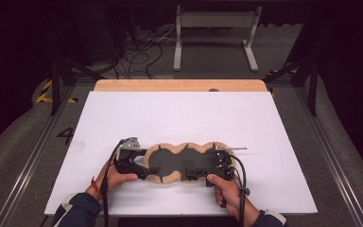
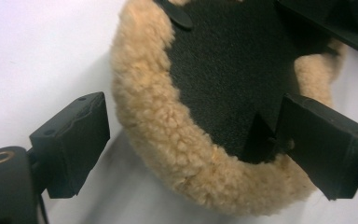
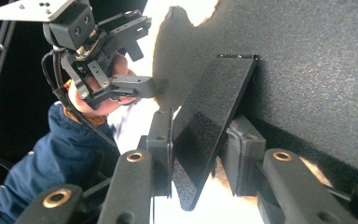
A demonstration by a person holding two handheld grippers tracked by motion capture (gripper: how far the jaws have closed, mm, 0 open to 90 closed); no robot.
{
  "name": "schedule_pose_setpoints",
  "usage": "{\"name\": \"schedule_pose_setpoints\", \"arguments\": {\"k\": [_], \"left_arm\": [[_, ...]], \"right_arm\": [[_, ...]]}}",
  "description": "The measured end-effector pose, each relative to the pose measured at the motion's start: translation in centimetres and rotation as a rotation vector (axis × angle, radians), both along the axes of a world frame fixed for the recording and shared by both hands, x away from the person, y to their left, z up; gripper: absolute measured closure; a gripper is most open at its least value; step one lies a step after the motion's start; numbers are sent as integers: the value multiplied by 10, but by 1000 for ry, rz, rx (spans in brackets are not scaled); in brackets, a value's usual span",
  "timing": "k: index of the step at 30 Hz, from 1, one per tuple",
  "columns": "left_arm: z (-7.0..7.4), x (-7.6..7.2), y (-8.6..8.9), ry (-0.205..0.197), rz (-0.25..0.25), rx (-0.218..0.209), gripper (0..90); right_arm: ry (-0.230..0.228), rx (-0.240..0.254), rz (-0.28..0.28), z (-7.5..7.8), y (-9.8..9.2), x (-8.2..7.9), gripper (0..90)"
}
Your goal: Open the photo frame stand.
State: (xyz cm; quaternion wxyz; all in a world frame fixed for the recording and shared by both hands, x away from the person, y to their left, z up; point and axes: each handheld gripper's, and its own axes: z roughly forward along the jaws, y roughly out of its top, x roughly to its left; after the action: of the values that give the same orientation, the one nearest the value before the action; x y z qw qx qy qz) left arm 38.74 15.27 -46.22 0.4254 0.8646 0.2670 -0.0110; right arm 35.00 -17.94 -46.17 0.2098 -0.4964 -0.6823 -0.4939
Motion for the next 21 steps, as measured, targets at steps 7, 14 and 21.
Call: {"name": "schedule_pose_setpoints", "arguments": {"k": [7,14,21], "left_arm": [[2,-6,-1,21,-15,-10,193],[8,-6,8,3,21,-74,336],[22,-7,11,-99,50,-78,447]], "right_arm": [[-83,-39,24,3,2,-2,671],[-143,-81,35,6,3,-2,679],[-234,-141,33,9,5,0,700]]}}
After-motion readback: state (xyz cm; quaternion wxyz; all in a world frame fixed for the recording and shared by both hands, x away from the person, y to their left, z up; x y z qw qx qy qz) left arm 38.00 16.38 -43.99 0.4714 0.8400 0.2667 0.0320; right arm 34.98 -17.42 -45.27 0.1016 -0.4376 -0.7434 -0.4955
